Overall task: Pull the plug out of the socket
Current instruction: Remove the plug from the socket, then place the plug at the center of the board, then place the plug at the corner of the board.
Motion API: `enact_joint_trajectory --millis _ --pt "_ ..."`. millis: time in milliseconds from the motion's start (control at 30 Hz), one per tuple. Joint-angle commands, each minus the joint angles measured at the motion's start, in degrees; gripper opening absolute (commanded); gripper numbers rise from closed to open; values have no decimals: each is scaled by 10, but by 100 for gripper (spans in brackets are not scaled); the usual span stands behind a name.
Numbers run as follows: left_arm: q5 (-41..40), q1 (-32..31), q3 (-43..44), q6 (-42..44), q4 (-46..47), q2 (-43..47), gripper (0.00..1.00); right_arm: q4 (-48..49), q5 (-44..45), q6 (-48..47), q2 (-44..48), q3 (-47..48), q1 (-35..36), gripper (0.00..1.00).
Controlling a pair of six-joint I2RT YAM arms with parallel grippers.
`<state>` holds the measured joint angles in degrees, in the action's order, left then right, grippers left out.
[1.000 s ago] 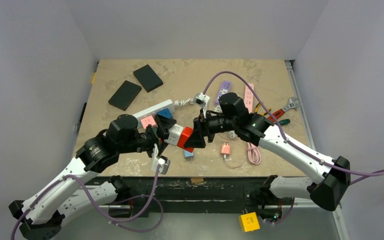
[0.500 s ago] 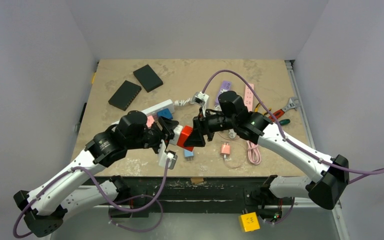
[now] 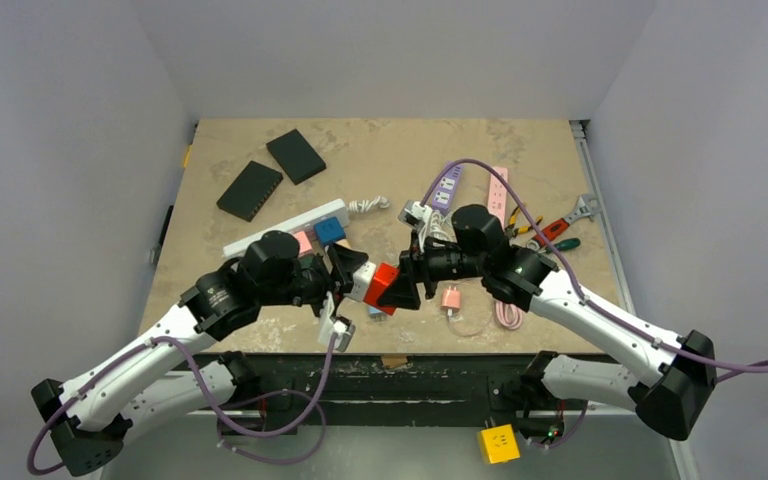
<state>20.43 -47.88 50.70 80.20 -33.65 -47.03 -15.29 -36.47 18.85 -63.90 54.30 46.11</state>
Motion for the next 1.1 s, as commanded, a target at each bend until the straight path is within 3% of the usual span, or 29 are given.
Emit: enact_joint_trajectory --millis 0,333,567,667,733,833,900,1067 --pt "-51 66 -12 44 -18 25 0 -64 -21 14 72 -46 -2 0" --pt "-47 108 -28 80 -37 15 0 -155 48 17 154 -57 -2 0" --pt "-58 94 -10 12 4 -53 0 -179 270 48 129 -59 -29 0" --pt "-90 69 63 -56 -58 -145 4 -163 349 72 119 -57 -62 0" --pt "-144 41 164 -126 -144 -239 0 -156 392 84 110 -52 -82 0" --pt "-136 33 338 -239 -272 -366 0 -150 429 93 87 -43 -117 0" --pt "-128 33 385 -265 -268 -408 0 -136 429 97 71 -41 -152 0" --pt "-97 33 384 -312 -170 -469 0 -95 426 101 19 -35 -238 0"
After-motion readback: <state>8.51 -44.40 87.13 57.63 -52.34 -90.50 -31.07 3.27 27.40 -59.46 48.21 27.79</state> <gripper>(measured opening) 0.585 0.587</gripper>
